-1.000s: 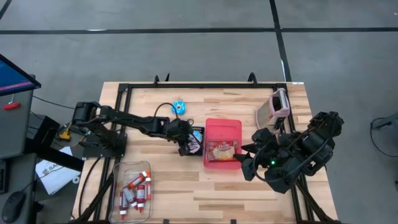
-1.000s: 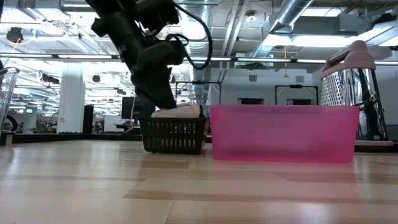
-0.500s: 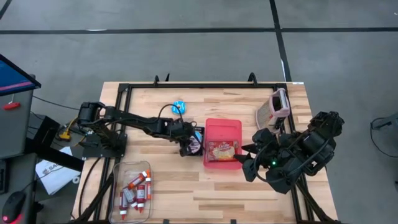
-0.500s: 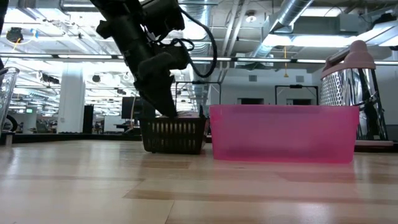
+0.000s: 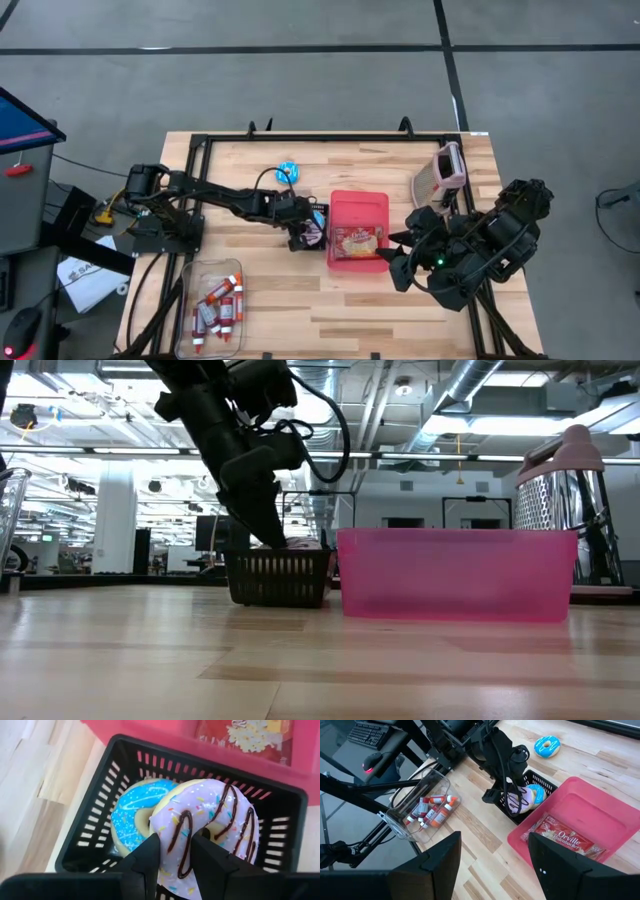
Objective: Pick & Place Food Item
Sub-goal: Put the violet donut into the black bin
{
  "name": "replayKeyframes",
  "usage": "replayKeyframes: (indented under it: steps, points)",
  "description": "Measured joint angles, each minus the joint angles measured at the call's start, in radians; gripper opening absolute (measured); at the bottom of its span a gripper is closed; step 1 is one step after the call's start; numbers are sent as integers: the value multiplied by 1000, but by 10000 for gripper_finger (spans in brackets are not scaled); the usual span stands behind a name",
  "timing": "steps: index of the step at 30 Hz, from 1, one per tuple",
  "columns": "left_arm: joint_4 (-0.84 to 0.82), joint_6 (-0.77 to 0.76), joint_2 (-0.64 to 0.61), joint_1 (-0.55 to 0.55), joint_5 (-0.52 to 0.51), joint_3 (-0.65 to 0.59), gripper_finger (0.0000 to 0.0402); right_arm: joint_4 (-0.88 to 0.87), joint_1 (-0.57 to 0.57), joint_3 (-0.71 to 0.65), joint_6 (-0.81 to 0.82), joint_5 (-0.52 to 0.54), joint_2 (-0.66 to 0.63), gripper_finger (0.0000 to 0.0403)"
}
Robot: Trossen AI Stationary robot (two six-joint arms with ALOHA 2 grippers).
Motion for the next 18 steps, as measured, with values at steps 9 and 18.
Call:
replayKeyframes:
  steps: [9,18]
  points:
    - [7,15,0,-27,0,0,101,0,0,0,3,0,0,223]
    - [49,15,-1,-28,4,0,148,0,0,0,0,0,0,223]
